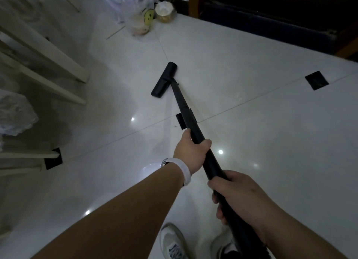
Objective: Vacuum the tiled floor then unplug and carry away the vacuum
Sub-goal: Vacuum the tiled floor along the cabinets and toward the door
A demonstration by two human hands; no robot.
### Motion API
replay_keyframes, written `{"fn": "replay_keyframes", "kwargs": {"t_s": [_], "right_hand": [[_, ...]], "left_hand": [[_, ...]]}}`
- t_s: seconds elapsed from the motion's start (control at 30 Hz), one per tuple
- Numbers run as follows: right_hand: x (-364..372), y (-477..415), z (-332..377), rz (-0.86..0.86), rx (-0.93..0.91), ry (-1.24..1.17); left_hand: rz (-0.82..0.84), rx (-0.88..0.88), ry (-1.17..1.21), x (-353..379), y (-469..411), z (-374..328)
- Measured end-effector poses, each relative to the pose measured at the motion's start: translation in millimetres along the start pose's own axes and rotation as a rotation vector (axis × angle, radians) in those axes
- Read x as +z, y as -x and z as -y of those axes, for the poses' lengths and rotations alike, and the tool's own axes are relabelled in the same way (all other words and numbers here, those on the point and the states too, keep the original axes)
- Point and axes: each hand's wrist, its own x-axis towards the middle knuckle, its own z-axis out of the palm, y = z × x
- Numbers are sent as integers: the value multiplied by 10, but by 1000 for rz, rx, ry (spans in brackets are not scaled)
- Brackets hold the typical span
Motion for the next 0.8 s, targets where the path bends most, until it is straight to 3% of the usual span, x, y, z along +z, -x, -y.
{"fn": "replay_keyframes", "kwargs": {"t_s": [0.8], "right_hand": [[-2075,94,-317,-14,8,-62]], "left_hand": [[70,-48,-174,2008,58,-601]]}}
